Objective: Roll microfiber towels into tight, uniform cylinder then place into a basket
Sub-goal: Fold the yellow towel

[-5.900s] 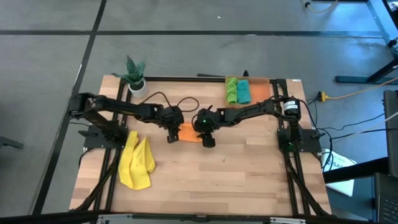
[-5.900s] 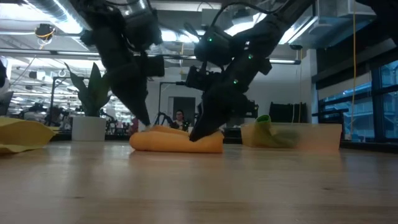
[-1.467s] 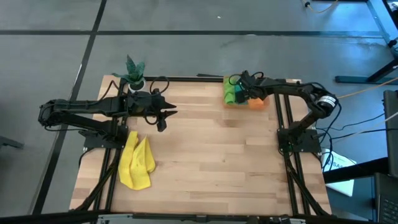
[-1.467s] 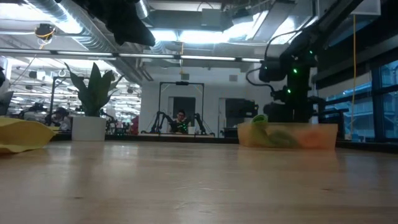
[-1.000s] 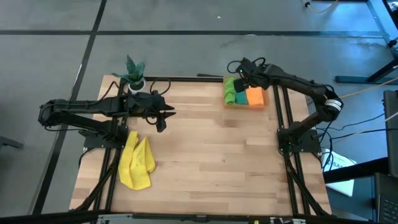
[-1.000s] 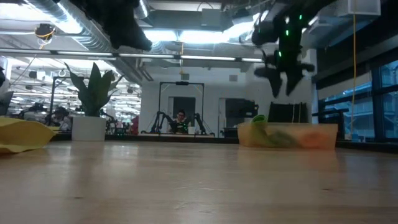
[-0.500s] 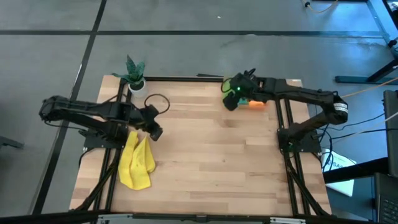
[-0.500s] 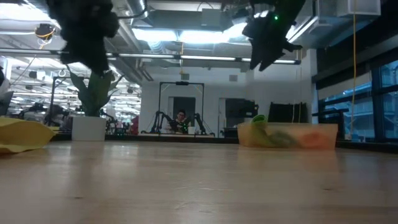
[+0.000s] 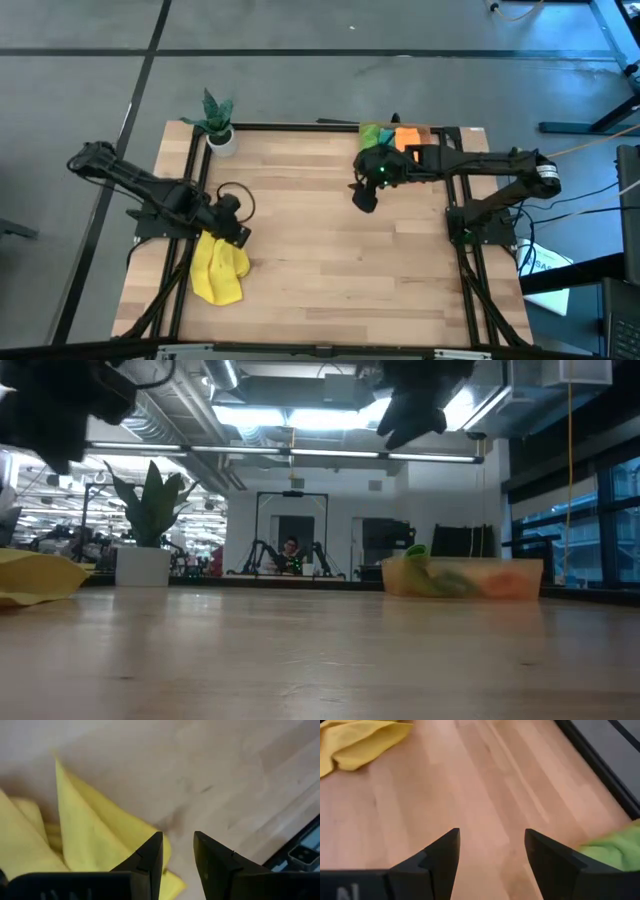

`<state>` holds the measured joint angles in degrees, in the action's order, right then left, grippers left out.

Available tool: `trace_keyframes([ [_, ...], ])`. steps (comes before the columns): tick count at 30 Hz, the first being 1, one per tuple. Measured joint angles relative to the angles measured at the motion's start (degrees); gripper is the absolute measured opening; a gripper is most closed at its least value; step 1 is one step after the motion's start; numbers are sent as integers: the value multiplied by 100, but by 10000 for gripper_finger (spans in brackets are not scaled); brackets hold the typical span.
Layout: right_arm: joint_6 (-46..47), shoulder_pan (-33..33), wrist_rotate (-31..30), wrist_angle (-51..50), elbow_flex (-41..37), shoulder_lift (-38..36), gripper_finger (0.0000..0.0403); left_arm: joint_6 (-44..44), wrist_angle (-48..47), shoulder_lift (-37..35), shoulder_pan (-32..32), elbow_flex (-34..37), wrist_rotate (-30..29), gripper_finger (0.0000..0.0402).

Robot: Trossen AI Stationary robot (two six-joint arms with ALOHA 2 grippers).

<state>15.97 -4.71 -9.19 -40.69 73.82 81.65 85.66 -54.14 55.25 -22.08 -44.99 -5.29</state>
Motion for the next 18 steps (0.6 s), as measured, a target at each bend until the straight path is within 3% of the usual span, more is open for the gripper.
trace_keyframes([
  [3,28,176,0,83,0,0,224,415,-75,138,-369,0,13,98],
  [11,66,444,248,858,0,0,224,416,-199,683,-903,2,68,98],
  [15,-131,516,776,1716,0,55,224,809,-152,719,-1263,2,803,98],
  [18,-130,569,910,2203,0,51,224,1231,-133,719,-1722,2,979,98],
])
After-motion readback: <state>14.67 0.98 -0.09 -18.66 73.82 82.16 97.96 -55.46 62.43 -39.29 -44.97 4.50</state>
